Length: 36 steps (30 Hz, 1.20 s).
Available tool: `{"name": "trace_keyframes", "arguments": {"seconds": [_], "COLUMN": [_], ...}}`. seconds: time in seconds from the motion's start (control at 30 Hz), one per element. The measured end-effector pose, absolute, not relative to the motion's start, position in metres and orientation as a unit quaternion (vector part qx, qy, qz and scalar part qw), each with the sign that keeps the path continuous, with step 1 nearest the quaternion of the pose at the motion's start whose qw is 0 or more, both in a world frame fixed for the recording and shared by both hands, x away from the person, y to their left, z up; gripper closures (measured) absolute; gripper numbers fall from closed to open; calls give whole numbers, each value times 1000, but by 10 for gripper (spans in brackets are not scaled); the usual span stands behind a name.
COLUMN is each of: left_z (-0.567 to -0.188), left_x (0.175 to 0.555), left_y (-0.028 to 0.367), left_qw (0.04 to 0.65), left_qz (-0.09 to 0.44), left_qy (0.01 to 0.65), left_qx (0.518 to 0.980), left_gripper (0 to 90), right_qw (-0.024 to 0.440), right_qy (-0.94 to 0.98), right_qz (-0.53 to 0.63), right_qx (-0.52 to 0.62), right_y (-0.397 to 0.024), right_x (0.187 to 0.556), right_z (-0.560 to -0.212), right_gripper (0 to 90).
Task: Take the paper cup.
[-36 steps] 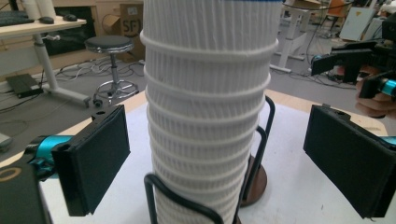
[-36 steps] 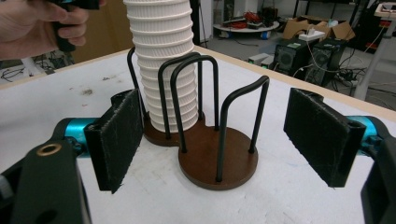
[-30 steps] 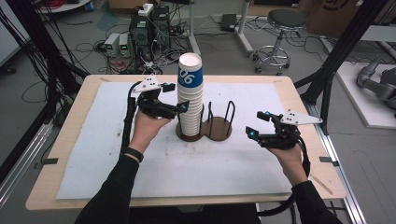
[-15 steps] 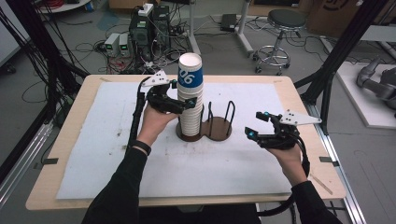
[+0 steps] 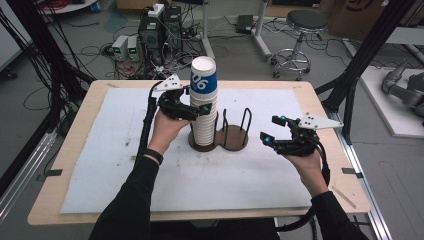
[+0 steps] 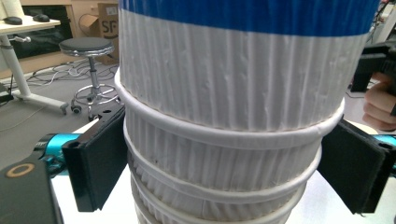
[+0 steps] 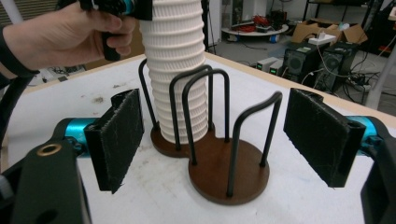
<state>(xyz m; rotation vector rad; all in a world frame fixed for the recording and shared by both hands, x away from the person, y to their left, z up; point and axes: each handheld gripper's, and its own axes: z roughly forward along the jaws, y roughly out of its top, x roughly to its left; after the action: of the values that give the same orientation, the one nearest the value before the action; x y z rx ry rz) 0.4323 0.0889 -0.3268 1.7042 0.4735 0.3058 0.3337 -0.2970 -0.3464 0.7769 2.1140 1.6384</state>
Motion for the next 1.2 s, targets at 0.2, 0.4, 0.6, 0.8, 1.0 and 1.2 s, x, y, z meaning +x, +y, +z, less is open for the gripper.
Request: {"name": "trace_keyframes", "arguments": {"seconds": [0.2, 0.4, 0.6, 0.8, 1.0, 1.2], "left_z": [-327, -326, -327, -327, -327, -326], "left_x": [432, 432, 432, 433, 433, 433], "left_y": [89, 88, 88, 88, 88, 88], "left_qw": [623, 621, 624, 625, 625, 623], "left_qz": [135, 137, 136, 136, 137, 138], "left_qy": [203, 203, 203, 205, 203, 202], "left_qx": [743, 744, 742, 741, 741, 743], "left_gripper": [107, 107, 108, 108, 108, 109], "right_qw": [181, 185, 190, 187, 177, 165], "right_qy": [751, 750, 751, 746, 744, 748], "right_qz": [581, 588, 590, 603, 608, 604], "right_qx": [256, 239, 227, 210, 214, 220], "right_y": [-282, -256, -234, -208, -184, -160], "right_x": [344, 361, 372, 384, 397, 411], "right_z": [-324, -294, -273, -245, -228, -220], "right_gripper": [205, 205, 205, 205, 204, 204]}}
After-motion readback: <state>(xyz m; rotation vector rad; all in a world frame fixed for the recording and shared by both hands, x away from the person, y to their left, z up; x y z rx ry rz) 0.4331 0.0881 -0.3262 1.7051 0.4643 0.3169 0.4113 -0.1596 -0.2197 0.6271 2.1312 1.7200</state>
